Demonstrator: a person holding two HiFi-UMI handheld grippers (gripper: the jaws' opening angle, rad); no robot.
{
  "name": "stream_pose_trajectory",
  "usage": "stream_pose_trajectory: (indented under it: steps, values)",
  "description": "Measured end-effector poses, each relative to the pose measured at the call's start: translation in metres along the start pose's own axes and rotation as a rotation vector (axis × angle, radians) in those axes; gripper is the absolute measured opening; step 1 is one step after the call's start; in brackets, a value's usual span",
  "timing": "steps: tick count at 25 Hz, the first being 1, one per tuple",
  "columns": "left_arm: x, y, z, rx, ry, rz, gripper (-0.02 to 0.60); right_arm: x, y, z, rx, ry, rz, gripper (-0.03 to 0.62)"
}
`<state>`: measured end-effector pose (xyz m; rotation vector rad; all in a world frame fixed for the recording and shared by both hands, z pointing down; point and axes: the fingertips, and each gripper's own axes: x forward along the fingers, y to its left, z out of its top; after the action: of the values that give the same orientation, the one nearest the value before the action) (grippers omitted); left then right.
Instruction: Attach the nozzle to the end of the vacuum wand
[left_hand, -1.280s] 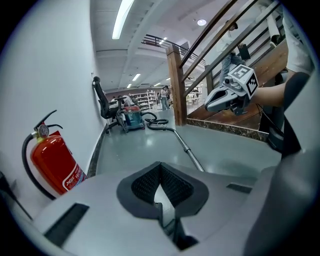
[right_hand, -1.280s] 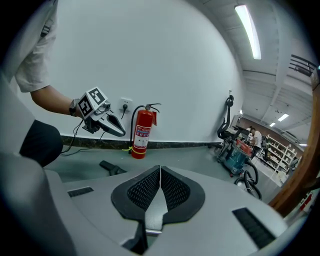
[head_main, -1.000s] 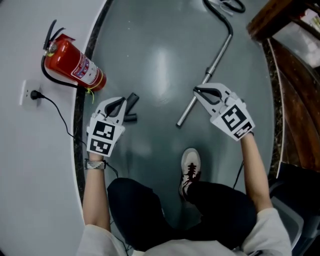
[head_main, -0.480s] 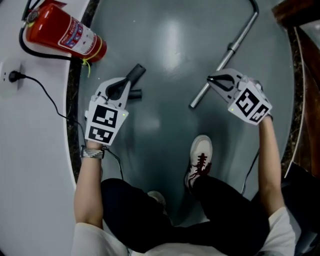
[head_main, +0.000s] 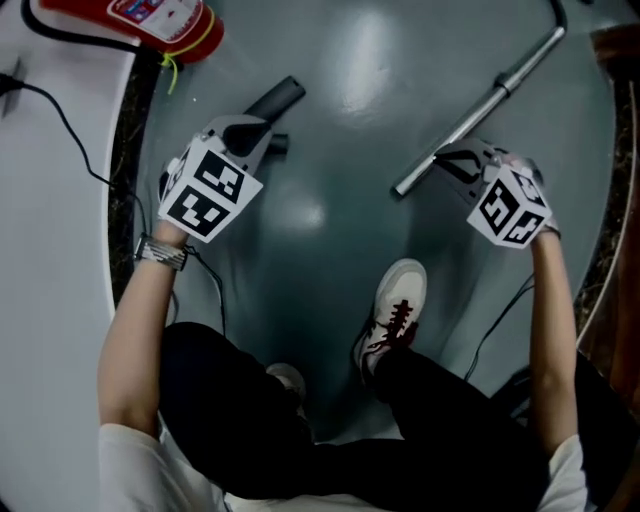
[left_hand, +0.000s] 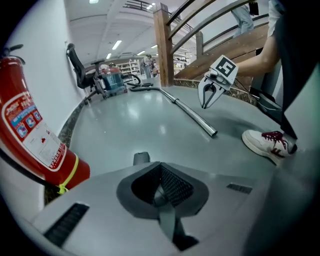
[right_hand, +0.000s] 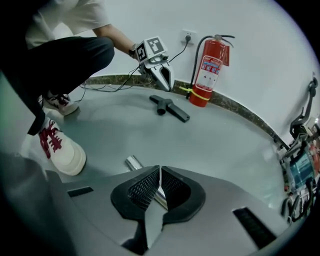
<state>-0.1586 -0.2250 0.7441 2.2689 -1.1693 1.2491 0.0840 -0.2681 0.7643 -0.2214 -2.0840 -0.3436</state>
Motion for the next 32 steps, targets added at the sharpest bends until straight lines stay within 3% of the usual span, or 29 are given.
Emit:
stream_pose_trajectory:
  steps: [6,7,10,14,18,21,24,28,32]
  values:
    - [0.015,-0.016,-0.026,-0.030,0.086,-0.119,0.018,0.026,0.005,-0.036,-0.076,0.130,0.055,0.029]
    - [0.018,-0.017,-0.027,-0.019,0.093,-0.126,0.064,0.028,0.004,-0.039,-0.086,0.144,0.061,0.029]
    - [0.024,-0.018,-0.028,0.021,0.114,-0.125,0.075,0.026,0.003,-0.042,-0.093,0.157,0.071,0.028]
    - [0.032,-0.022,-0.035,0.090,0.160,-0.148,0.136,0.023,0.001,-0.052,-0.013,0.175,0.099,0.026]
    - [0.038,-0.024,-0.040,0.110,0.195,-0.177,0.187,0.022,0.001,-0.056,-0.112,0.197,0.088,0.029]
    - [0.042,-0.027,-0.044,0.135,0.230,-0.200,0.221,0.021,0.005,-0.058,-0.150,0.206,0.127,0.033]
    - [0.042,-0.027,-0.048,0.126,0.241,-0.217,0.230,0.023,0.010,-0.059,-0.151,0.214,0.167,0.060]
    - [0.040,-0.028,-0.051,0.113,0.243,-0.224,0.241,0.028,0.014,-0.057,-0.162,0.223,0.209,0.158]
    - [0.040,-0.032,-0.049,0.110,0.230,-0.237,0.241,0.032,0.014,-0.057,-0.234,0.254,0.219,0.177]
